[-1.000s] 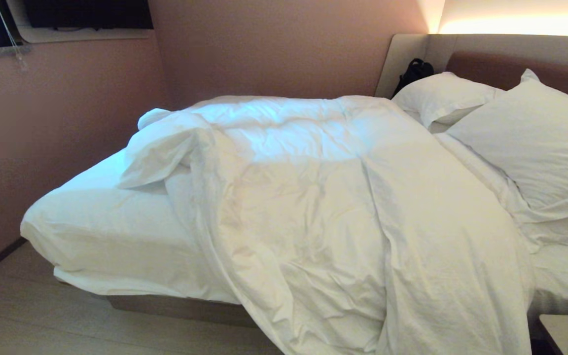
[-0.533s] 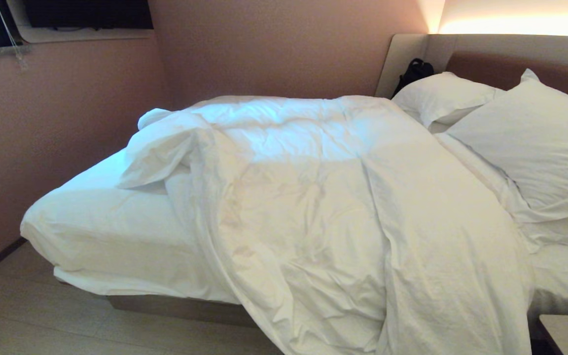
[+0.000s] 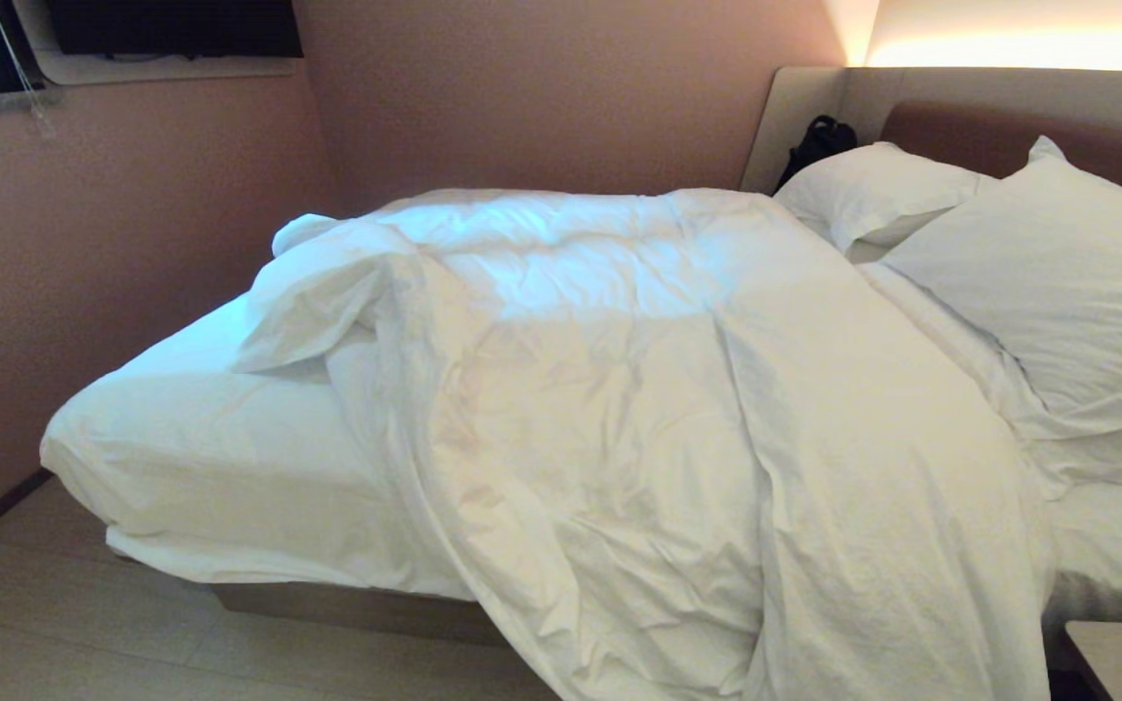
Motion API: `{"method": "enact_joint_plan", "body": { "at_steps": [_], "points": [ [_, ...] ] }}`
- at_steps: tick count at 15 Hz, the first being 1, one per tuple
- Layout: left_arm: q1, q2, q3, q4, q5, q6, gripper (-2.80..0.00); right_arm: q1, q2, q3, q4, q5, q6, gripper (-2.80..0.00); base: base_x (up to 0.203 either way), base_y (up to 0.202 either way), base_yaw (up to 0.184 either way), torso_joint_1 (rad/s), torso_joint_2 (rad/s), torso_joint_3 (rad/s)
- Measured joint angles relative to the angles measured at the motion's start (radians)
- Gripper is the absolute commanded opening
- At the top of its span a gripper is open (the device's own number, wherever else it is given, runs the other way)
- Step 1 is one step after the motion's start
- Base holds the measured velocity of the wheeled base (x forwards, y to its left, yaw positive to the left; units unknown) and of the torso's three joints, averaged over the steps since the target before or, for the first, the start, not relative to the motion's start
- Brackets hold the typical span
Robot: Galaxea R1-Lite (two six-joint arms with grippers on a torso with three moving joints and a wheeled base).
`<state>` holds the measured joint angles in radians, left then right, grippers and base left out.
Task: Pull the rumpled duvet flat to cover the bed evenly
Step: Hold the folded corner of the quilt
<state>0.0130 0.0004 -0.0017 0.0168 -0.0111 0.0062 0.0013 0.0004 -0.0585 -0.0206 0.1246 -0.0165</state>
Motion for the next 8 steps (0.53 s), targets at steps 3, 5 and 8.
{"method": "enact_joint_plan", "body": {
  "at_steps": [3, 5, 8],
  "points": [
    [0.0, 0.0, 0.0, 0.0, 0.0, 0.0, -2.8, 0.0, 0.0, 0.0, 0.001, -0.002, 0.0, -2.8, 0.0, 0.0, 0.0, 0.0, 0.0, 0.0],
    [0.0, 0.0, 0.0, 0.0, 0.0, 0.0, -2.8, 0.0, 0.0, 0.009, 0.003, -0.014, -0.008, -2.8, 0.0, 0.0, 0.0, 0.0, 0.0, 0.0],
    [0.0, 0.0, 0.0, 0.0, 0.0, 0.0, -2.8, 0.0, 0.0, 0.049, 0.003, -0.063, -0.045, -2.8, 0.0, 0.0, 0.0, 0.0, 0.0, 0.0]
  ]
}}
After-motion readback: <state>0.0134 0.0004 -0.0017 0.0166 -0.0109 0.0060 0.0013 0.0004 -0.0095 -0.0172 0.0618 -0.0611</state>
